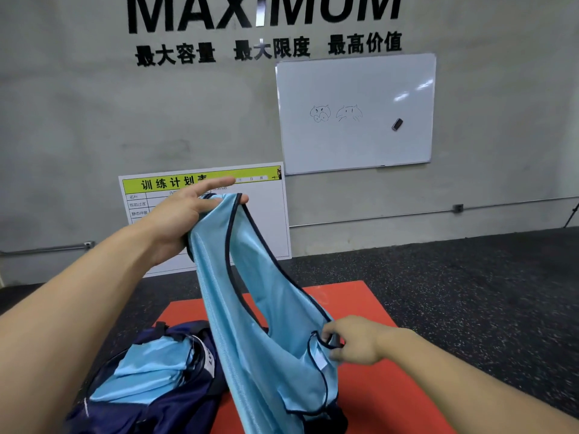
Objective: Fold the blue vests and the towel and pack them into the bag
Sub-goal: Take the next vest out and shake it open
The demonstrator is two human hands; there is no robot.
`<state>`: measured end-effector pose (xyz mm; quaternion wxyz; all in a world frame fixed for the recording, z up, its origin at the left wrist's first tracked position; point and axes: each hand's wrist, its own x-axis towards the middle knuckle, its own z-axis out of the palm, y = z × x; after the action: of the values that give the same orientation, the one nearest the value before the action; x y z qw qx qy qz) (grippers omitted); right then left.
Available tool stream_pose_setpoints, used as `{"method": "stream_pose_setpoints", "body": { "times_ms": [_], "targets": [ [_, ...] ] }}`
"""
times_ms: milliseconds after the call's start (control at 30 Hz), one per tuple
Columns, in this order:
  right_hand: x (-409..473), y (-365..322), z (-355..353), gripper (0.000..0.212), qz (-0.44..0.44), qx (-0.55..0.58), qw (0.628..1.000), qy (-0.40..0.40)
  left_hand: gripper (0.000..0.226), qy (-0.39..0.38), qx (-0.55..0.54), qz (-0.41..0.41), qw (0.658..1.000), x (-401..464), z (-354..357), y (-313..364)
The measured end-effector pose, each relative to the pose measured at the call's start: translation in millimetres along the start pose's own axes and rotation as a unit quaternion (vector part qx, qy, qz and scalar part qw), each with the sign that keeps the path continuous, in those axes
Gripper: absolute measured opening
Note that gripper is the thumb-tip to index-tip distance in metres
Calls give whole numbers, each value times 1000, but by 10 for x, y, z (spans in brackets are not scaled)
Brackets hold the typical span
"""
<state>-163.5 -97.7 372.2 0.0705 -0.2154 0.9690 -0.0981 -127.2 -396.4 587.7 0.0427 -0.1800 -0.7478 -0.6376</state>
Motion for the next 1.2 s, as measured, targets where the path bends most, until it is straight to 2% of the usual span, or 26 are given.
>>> {"method": "stream_pose_setpoints", "body": {
  "times_ms": [100, 200, 367, 433, 467, 633, 667, 767, 867, 967, 1133, 1200],
  "targets": [
    [-55, 80, -102, 21, -3, 118, 992, 35, 41, 28, 20, -14, 999, 5, -93, -78],
    [-145, 157, -275, 22, 10, 173, 983, 59, 40, 49, 27, -23, 998, 41, -181, -176],
    [-279, 289, -468, 52, 32, 178, 978, 107, 38, 92, 37, -35, 994, 99, -329, -292],
    [-291, 327, -519, 66, 64, 216, 964, 140, 39, 96, 34, -37, 994, 118, -365, -321],
    [-291, 329, -550, 66, 84, 234, 955, 162, 40, 97, 32, -38, 994, 121, -367, -328],
    [-261, 300, -646, 16, 160, 179, 935, 262, 41, 93, 31, -33, 995, 102, -300, -314],
    [-254, 296, -648, 16, 167, 172, 931, 274, 40, 94, 29, -30, 995, 103, -294, -308],
    [-231, 348, -618, 34, 170, 183, 915, 316, 40, 109, 25, -19, 993, 117, -292, -286],
    [-205, 406, -607, 44, 169, 262, 882, 353, 40, 118, 24, -12, 993, 129, -313, -267],
    [-193, 433, -611, 38, 162, 334, 858, 355, 41, 122, 18, -6, 992, 129, -344, -238],
    [-226, 540, -581, 20, 189, 330, 868, 319, 40, 145, 4, 8, 989, 126, -416, -185],
    [-230, 568, -556, 21, 202, 401, 843, 296, 40, 146, 5, 10, 989, 121, -456, -189]
  ]
}}
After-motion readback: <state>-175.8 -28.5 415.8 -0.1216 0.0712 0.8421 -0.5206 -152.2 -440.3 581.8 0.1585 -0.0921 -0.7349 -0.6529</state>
